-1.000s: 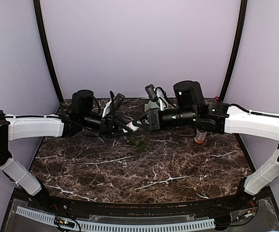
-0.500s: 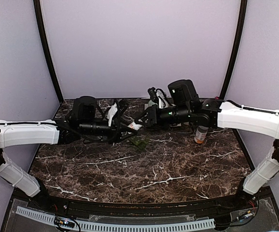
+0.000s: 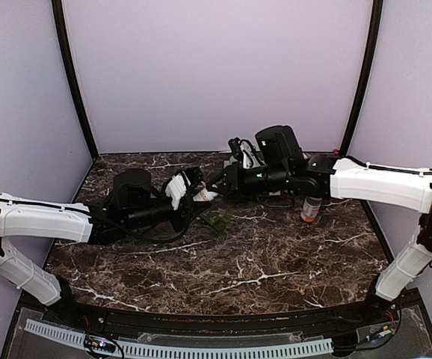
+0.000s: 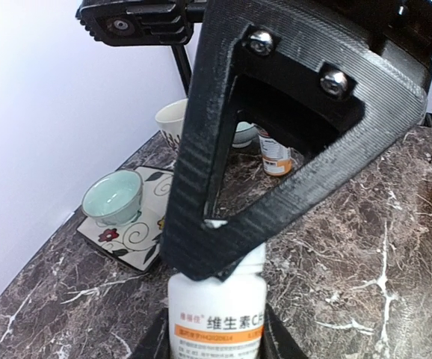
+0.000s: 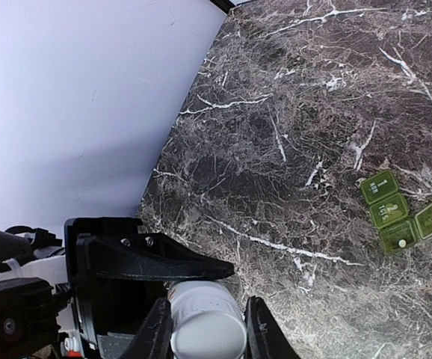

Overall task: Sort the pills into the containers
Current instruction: Screw the lid of the pill bottle onto the pill bottle.

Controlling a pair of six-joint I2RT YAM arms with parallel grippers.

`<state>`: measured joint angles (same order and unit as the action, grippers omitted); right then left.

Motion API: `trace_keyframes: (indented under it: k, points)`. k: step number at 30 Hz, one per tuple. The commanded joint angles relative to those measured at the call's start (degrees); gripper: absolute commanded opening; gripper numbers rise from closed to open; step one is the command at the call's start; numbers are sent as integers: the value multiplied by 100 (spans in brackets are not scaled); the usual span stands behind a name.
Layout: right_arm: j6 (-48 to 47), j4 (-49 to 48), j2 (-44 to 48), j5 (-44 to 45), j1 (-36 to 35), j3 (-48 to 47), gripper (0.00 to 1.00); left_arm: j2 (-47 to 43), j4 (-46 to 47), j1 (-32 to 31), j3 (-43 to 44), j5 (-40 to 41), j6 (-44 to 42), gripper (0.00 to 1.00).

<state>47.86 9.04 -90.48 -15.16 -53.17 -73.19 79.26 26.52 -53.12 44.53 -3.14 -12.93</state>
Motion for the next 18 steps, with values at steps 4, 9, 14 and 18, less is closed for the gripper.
trace_keyframes:
  k: [4, 9, 14, 18]
  points:
    - [379, 71, -340, -517, -121, 84, 0, -223, 2375, -525, -65, 1367, -994, 0]
    - [693, -25, -480, -701, -89, 52, 0, 41, 3231, -857, -176, 1925, -1752, 0]
    - [904, 35, -592, -809, -75, -46, 0, 217, 3828, -1064, -256, 2272, -2282, 0]
    - [1064, -29, -616, -908, -41, -1, 0, 243, 4154, -1131, -375, 2431, -2513, 0]
